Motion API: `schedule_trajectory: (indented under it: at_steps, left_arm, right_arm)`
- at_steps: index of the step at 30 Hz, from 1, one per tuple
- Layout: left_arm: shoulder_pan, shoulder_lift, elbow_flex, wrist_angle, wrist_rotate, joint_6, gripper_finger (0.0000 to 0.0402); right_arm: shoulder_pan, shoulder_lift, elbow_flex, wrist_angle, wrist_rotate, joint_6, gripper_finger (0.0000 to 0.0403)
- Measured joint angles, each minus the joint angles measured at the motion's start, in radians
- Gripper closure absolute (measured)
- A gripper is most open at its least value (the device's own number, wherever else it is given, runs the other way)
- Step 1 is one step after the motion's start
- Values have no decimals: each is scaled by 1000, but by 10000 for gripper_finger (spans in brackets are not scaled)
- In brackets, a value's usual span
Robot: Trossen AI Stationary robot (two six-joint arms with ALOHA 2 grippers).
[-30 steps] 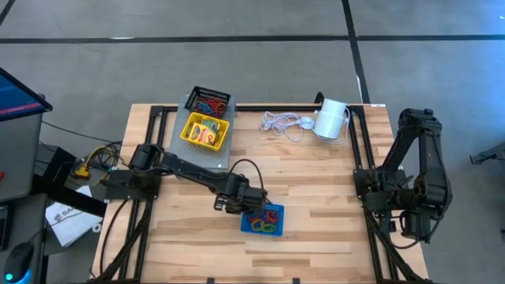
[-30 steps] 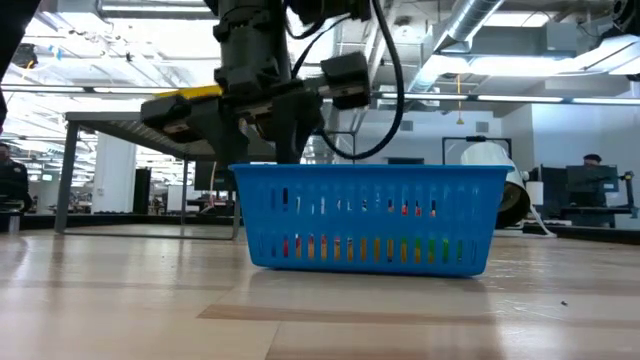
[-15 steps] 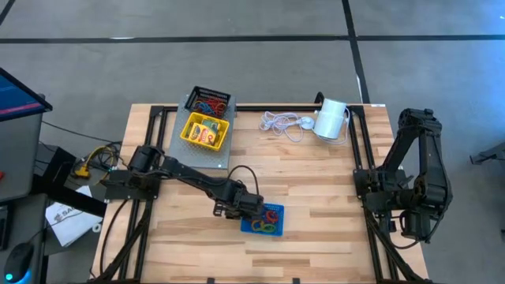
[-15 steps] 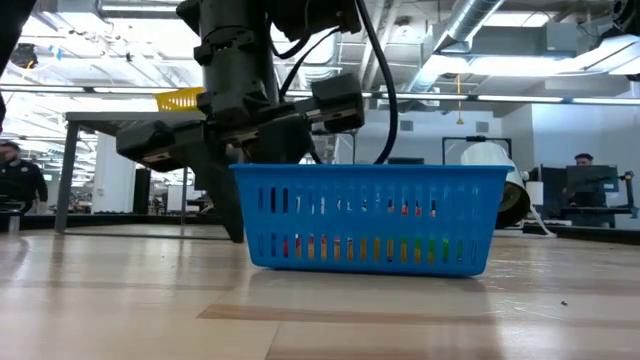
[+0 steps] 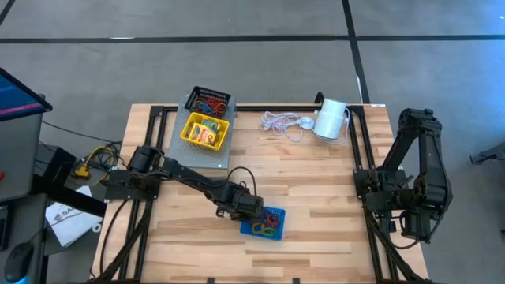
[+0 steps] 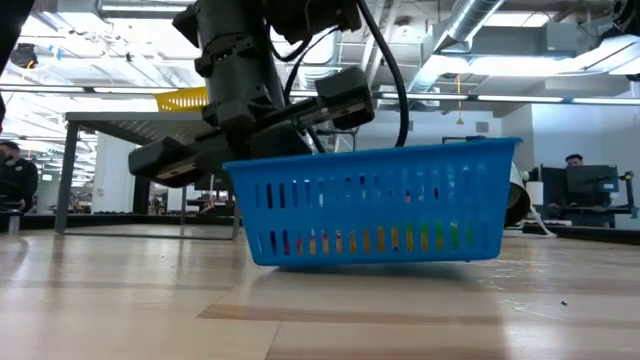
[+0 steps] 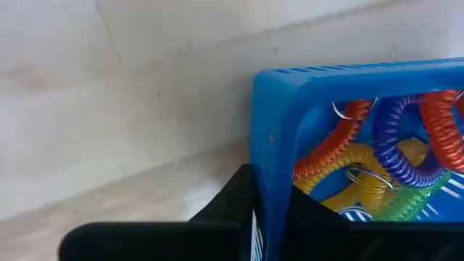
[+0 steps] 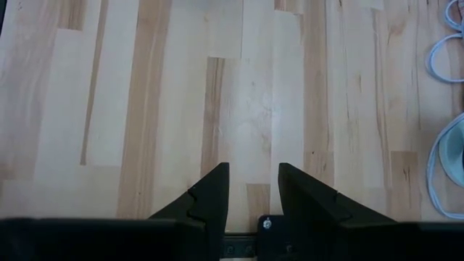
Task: Pick & Place Office Desk Supplies
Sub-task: Put the blue bin with spring keychains on the shelf
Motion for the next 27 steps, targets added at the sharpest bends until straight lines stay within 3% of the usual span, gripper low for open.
schedule_trajectory:
  at_steps: [7,12,27]
  left_arm:
    - [-16,-30,40,-14,8,1,400]
    - [-19,-124,81,-106,3,-13,401]
    - [-55,-559,188,-827,-157,-206,401]
  right_arm:
    - [0,0,0,-5,0,0,286]
    - [0,0,0,-7,0,0,286]
    - [0,0,0,-6,0,22,286]
